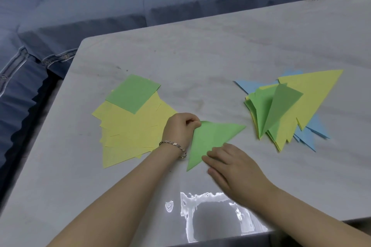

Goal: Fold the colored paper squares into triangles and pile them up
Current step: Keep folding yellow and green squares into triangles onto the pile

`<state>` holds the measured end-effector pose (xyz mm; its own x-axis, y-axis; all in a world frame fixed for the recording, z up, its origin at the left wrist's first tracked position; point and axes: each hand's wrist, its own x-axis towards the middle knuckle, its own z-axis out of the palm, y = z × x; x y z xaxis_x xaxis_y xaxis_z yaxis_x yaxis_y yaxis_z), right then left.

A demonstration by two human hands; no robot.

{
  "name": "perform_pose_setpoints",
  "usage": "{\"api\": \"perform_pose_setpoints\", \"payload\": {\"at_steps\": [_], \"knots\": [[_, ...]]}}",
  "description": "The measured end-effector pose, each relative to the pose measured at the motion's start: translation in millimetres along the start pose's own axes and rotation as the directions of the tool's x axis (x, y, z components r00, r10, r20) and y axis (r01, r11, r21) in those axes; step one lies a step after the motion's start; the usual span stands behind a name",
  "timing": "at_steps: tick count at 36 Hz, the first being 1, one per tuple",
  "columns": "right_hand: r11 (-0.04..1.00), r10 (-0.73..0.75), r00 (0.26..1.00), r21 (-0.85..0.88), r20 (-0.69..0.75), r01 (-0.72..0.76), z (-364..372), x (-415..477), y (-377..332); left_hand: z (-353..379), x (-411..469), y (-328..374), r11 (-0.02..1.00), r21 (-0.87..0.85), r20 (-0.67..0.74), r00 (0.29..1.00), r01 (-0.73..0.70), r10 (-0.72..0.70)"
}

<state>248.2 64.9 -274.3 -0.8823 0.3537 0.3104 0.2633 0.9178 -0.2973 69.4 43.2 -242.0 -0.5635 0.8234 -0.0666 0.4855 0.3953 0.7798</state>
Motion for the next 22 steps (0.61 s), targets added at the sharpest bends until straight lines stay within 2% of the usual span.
{"api": "perform_pose_setpoints", "payload": {"at_steps": [6, 12, 18, 22], "knots": [[0.964, 0.248, 0.966, -0.08, -0.08, -0.254, -9, -1, 18, 1, 0, -2, 1.0, -0.001, -0.014, 1.0, -0.003, 0.003], [0.907, 0.397, 0.905, -0.084, -0.151, -0.412, -18, 2, 41, 0, 0, -3, 1.0, -0.025, -0.008, 1.0, -0.002, 0.002], [0.87, 0.465, 0.858, -0.065, -0.217, -0.488, -7, 5, 33, 1, 1, -2, 1.0, -0.022, -0.019, 1.0, 0.006, -0.006], [0.899, 0.391, 0.901, -0.135, -0.185, -0.418, -3, -5, 25, 1, 1, -2, 1.0, -0.015, -0.02, 1.0, 0.002, -0.002]]}}
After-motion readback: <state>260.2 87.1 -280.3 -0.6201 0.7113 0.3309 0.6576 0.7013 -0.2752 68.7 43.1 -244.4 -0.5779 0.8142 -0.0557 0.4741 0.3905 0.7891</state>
